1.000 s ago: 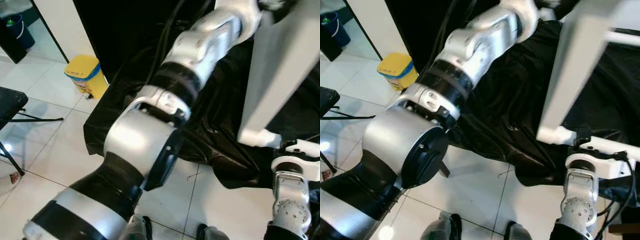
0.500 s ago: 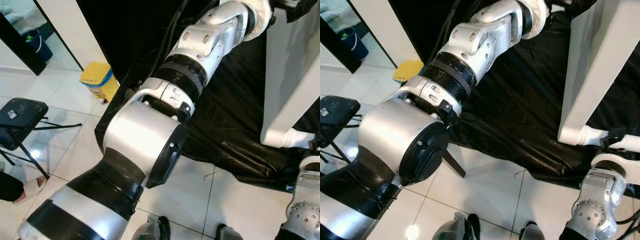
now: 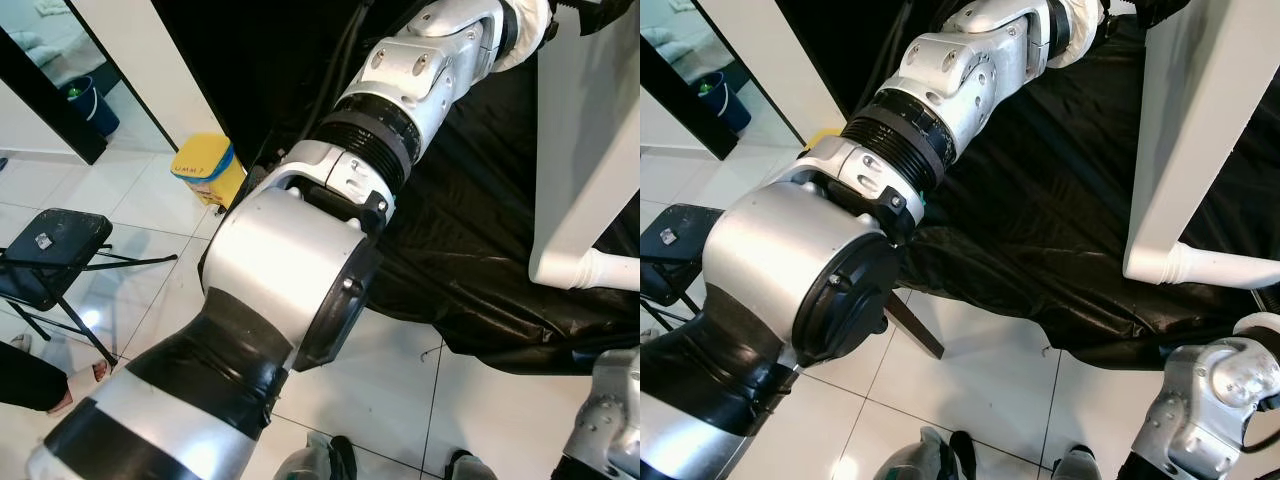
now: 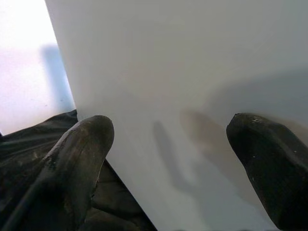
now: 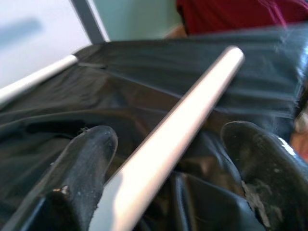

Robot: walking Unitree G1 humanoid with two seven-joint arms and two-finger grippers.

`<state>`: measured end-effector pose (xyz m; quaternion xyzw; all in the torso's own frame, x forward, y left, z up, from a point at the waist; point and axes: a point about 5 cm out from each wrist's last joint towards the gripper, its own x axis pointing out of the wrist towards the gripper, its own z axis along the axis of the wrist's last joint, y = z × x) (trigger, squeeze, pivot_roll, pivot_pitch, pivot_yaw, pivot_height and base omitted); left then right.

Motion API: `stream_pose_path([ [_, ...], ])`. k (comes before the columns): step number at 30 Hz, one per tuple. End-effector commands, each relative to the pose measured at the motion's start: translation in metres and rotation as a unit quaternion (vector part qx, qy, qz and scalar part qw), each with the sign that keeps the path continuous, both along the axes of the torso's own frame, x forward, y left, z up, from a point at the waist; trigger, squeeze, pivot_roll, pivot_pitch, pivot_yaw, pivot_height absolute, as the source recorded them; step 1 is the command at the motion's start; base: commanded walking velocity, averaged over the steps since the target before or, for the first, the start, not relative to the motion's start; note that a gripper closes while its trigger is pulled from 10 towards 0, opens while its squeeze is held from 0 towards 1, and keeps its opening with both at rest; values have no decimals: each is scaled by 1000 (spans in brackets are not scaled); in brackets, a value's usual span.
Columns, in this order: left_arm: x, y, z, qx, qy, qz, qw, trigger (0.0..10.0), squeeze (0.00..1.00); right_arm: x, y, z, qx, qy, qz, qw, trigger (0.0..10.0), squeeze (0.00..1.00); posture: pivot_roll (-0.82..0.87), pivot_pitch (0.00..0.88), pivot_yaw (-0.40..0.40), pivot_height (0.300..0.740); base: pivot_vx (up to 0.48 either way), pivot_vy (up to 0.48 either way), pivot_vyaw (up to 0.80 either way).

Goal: Building children table

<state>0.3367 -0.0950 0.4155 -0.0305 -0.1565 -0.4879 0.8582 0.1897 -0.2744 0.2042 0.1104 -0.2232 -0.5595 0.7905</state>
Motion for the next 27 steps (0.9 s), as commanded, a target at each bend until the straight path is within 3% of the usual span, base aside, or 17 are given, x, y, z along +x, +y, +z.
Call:
stream_pose_path([
  [1, -1, 0, 2, 10, -17, -18, 1000, 10000, 0, -12, 32, -61, 40, 149, 59, 986, 10000, 0, -50, 150, 219, 740, 0, 0, 0],
  [4, 1, 0, -7, 18, -16, -18, 1000, 10000, 0, 10, 24, -51, -15, 140, 106, 984, 10000, 0, -49, 145, 192, 740, 0, 0, 0],
  [7, 2, 0, -12, 22, -13, -17, 1000, 10000, 0, 17, 20, -50, -25, 137, 124, 982, 10000, 0, -49, 145, 192, 740, 0, 0, 0],
  [8, 5, 3, -18, 22, -9, -16, 1000, 10000, 0, 22, 15, -46, -66, 142, 137, 978, 10000, 0, -49, 144, 171, 740, 0, 0, 0],
  [9, 5, 3, -18, 22, -9, -16, 1000, 10000, 0, 22, 15, -46, -66, 142, 137, 978, 10000, 0, -49, 144, 171, 740, 0, 0, 0],
  [10, 9, 5, -26, 23, -2, -15, 1000, 10000, 0, 29, 11, -42, -99, 144, 154, 972, 10000, 0, -48, 144, 168, 740, 0, 0, 0],
  [14, 11, 7, -33, 28, 2, -15, 999, 10000, 0, 31, 6, -42, -97, 138, 158, 973, 10000, 0, -41, 139, 152, 740, 0, 0, 0],
  [16, 16, 14, -42, 26, 6, -17, 1000, 10000, 0, 30, 1, -32, -147, 129, 145, 970, 10000, 0, -37, 137, 140, 740, 0, 0, 0],
  [19, 16, 14, -43, 25, 6, -17, 1000, 10000, 0, 29, 1, -32, -155, 129, 146, 969, 10000, 0, -37, 137, 140, 740, 0, 0, 0],
  [26, 25, 33, -95, 54, 22, -34, 998, 10000, 0, 28, 7, -31, -143, 108, 167, 970, 10000, 0, -24, 134, 100, 740, 0, 0, 0],
  [27, 25, 33, -95, 54, 22, -34, 998, 10000, 0, 28, 7, -31, -143, 108, 167, 970, 10000, 0, -24, 134, 100, 740, 0, 0, 0],
])
